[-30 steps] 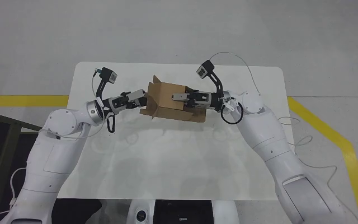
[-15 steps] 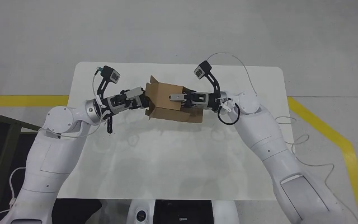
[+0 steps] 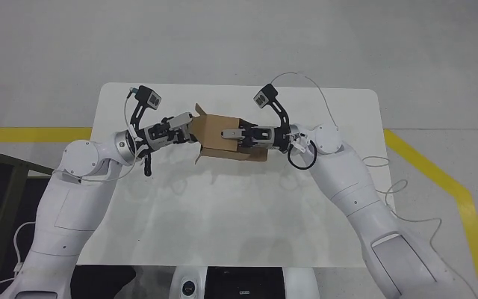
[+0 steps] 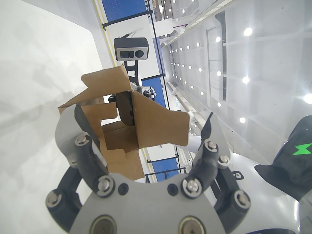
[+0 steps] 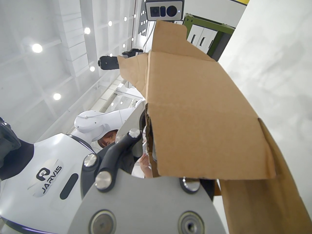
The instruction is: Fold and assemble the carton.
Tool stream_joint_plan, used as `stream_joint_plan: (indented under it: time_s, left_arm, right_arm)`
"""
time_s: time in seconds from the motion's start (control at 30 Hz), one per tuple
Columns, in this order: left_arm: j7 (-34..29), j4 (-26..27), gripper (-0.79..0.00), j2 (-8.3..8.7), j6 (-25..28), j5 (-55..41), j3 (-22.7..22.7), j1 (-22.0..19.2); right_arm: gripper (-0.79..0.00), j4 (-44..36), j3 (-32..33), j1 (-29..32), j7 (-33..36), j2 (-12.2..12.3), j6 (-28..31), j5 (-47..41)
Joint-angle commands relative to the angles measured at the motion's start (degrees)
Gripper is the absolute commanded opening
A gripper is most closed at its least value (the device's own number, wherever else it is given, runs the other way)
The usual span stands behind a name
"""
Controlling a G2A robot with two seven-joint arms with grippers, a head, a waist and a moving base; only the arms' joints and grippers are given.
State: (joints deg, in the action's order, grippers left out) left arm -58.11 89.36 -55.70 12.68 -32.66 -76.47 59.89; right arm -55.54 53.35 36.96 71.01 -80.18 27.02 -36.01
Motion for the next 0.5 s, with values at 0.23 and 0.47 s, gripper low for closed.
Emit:
stream_joint_plan:
  time_s: [0.23,0.47]
  left_arm:
    - [0.63,-0.02,0.000,-0.17,0.11,0.01,-0.09,-0.03]
    - [0.68,0.32,0.000,-0.32,0.04,-0.63,-0.05,0.01]
  right_arm:
    - [-0.785,-0.07,-0.07,0.21,1.88,-0.35,0.16,-1.71]
    - [-0.785,0.25,0.12,0.29,2.69,-0.59,0.39,-2.84]
